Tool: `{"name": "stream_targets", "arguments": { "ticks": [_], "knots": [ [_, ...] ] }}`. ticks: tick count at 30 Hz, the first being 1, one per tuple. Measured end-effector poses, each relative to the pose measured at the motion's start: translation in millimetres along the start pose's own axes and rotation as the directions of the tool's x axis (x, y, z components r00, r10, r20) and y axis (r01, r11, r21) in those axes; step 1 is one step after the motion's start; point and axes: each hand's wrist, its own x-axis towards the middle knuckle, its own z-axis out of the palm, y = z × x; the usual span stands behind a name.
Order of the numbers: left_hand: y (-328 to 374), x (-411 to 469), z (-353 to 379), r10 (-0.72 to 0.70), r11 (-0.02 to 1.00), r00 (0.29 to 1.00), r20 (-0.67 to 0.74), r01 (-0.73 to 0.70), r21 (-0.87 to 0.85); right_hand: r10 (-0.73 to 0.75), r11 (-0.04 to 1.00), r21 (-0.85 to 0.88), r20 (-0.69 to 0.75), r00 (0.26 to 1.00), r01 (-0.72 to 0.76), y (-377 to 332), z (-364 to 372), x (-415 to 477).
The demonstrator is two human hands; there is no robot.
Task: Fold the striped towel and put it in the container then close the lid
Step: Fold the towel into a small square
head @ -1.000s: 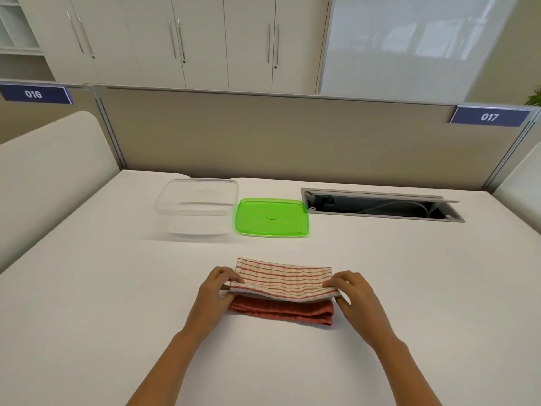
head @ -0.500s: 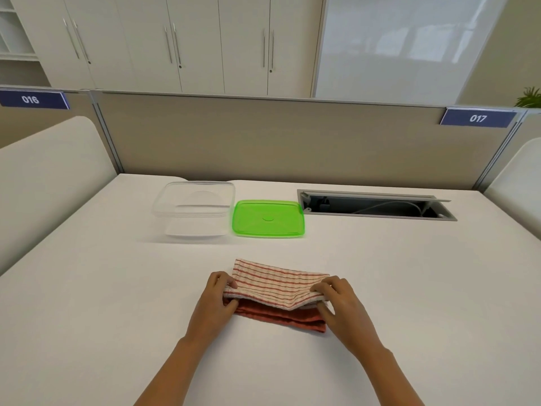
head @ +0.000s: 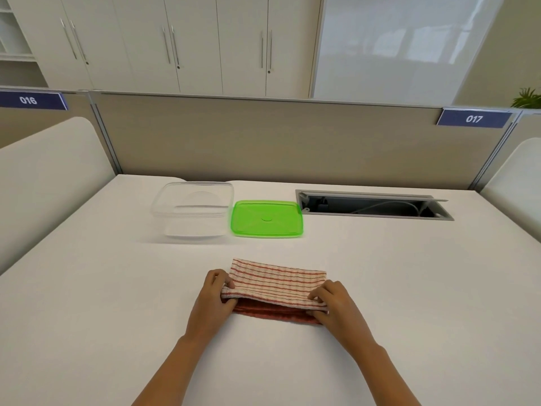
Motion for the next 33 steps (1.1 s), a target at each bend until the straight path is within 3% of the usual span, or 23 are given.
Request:
{"name": "stream_targets", "arguments": {
  "ticks": [4,11,16,19,22,28,33],
  "knots": [
    [-7.1,-2.1,0.4,0.05,0.997,0.999,0.021,-0.049,-0.057,0.013,1.0,-0.007,-0.053,0.999,-0.013,3.8,8.9,-4.9],
    [-5.8,-0.1,-2.5,0.017,0.991,0.992,0.128,0.001,-0.134,-0.025,1.0,0.007,-0.123,0.992,0.026,6.9,18.4,-17.4],
    [0.0,5.5,-3.5,-0.069,0.982,0.99,0.126,0.089,-0.168,-0.068,0.994,-0.097,-0.212,0.975,0.048,4.7,9.7,-13.8],
    [7.0,16.2,-0.7,-0.214,0.966,0.973,0.087,0.224,-0.129,0.138,0.99,0.011,-0.234,0.962,-0.14,-0.2,10.9,-3.3],
    [14.5,22.6,1.8,-0.237,0.97,0.97,0.054,0.24,-0.049,0.42,0.9,0.216,-0.191,0.887,-0.379,-3.1,13.8,5.2],
    [22.5,26.3,-1.4,-0.374,0.925,0.927,0.03,0.375,-0.063,0.563,0.799,0.321,-0.102,0.82,-0.508,-3.4,15.4,7.1],
    [28.9,37.8,-2.4,-0.553,0.813,0.82,0.146,0.57,-0.121,0.659,0.692,0.337,0.066,0.749,-0.638,-4.2,13.8,15.8]
  ]
}}
